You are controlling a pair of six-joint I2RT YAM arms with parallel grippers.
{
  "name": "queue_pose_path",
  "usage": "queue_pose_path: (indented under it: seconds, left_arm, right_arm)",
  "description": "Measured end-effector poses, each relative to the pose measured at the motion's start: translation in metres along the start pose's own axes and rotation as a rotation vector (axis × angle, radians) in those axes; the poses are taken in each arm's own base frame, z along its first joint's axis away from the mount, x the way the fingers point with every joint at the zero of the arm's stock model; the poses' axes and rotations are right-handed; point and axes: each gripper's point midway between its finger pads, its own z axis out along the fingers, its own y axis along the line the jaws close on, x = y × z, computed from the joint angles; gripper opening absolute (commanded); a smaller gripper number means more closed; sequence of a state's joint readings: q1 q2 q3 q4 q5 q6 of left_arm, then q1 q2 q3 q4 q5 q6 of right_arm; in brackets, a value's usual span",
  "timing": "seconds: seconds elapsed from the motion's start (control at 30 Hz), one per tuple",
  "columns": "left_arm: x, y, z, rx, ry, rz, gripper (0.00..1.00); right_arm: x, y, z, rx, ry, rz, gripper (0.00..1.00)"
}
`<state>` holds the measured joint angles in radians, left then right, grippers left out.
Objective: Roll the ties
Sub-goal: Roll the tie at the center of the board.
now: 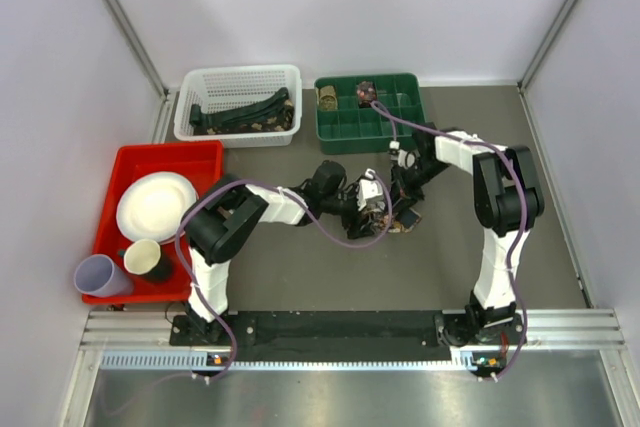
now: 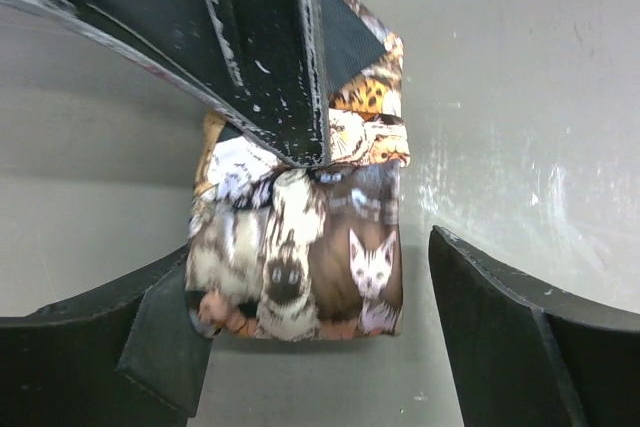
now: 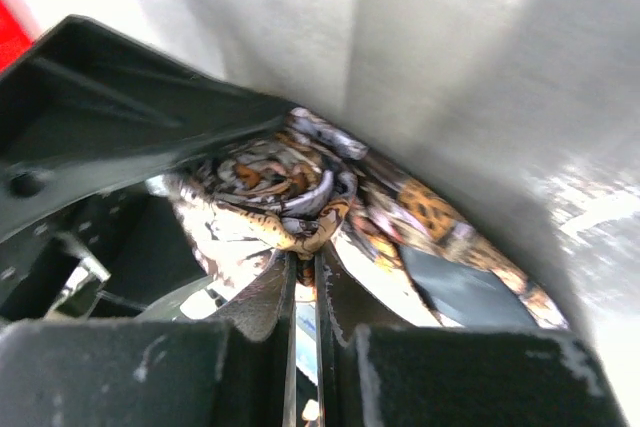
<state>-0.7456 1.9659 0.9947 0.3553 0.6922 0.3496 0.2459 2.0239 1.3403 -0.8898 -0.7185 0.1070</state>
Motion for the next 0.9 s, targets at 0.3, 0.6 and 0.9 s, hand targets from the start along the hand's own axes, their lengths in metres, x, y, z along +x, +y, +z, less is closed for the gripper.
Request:
queue_pose_path:
  seconds: [0.3,0.6,0.9]
  left_arm:
    - [-0.010,0.008,0.013,0.003,-0.065,-0.018,0.64]
    - [-0.014,0.010,0.023,0.026,-0.094,-0.059,0.28]
    - [-0.010,0.011,0.023,-0.003,-0.010,0.003,0.09]
  right_arm:
    - [-0.002,-0.017,-0.003,0.110,0.002,0.021,0.00]
    - [-0.003,-0.022,-0.003,0.163,0.008,0.016,0.00]
    - [-0.002,-0.023,-0.010,0.160,0.032,0.001,0.43]
